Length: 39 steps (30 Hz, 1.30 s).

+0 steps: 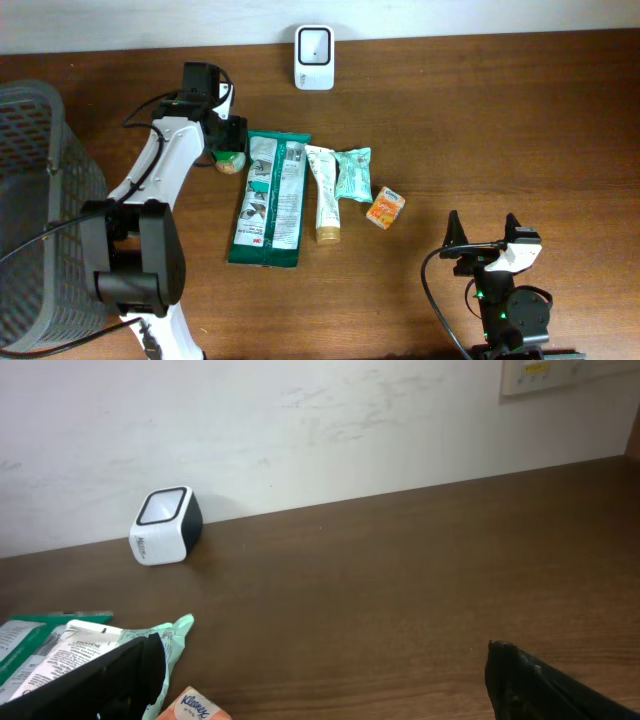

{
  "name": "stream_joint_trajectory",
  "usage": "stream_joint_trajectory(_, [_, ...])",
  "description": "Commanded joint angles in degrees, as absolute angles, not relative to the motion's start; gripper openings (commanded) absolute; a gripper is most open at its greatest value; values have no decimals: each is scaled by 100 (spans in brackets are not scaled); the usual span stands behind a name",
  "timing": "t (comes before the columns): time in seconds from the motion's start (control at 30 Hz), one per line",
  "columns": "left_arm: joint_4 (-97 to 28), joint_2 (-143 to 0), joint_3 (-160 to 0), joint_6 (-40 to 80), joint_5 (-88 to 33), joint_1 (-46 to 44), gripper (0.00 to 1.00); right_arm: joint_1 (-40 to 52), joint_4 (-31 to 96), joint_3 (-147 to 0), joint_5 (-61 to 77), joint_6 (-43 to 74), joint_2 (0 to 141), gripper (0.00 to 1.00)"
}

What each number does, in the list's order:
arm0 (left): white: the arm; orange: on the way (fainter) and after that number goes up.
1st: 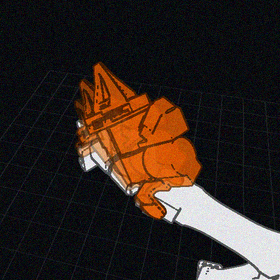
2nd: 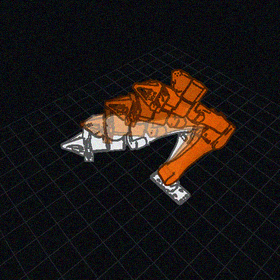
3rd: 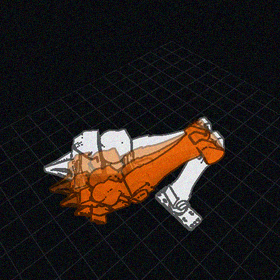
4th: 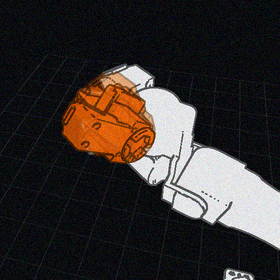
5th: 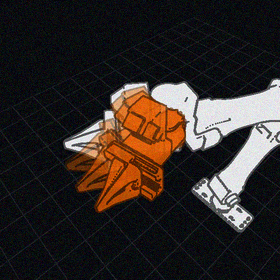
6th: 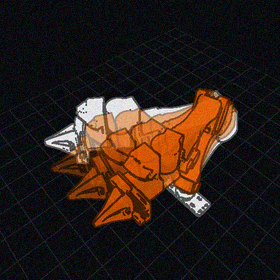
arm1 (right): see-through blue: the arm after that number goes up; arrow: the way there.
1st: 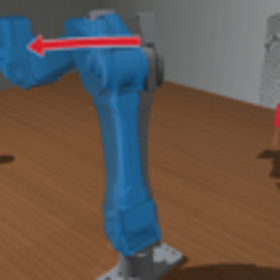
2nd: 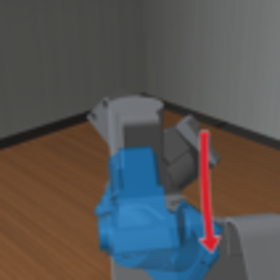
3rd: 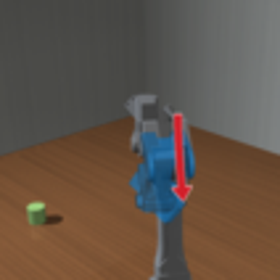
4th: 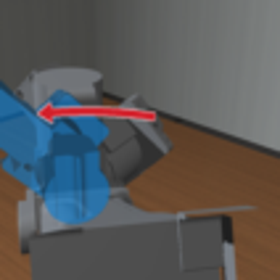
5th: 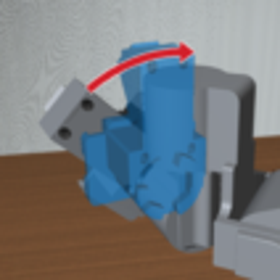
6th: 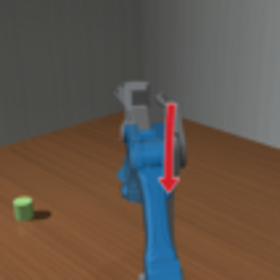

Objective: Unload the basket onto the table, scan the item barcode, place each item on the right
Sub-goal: 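Grasp green-lidded jar in basket with left gripper, set it left of wipes, then move right gripper to orange Kleenex pack and grasp it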

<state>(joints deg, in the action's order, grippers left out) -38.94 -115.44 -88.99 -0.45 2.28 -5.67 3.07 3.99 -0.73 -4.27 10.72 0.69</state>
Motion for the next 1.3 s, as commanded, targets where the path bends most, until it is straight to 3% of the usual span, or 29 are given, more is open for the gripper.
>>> stream_joint_trajectory(0.0, [-3865, -11563, -9004, -67, 259, -563, 94, 338, 421, -32, -458, 1076, 36, 98])
stream_joint_trajectory(0.13, [-4171, -11303, -9330, -67, 86, -545, 97, 338, 421, -32, -458, 1076, 36, 98])
stream_joint_trajectory(0.3, [-4915, -9911, -10210, -67, 86, -508, 99, 338, 421, -32, -458, 1076, 36, 98])
stream_joint_trajectory(0.57, [-6436, -8409, -10210, 64, 106, 541, 99, 338, 421, -32, -458, 1076, 36, 98])
stream_joint_trajectory(0.77, [-6351, -8420, -10208, -1022, -847, 2067, 99, 338, 421, -32, -458, 1076, 36, 98])
stream_joint_trajectory(1.13, [-6396, -8420, -10208, -1017, -987, 2154, 99, 338, 419, -32, -454, 1103, 36, 98])
stream_joint_trajectory(1.27, [-6396, -8420, -10208, -1017, -987, 2154, 99, 338, 237, -145, 1151, 1118, 47, 98])
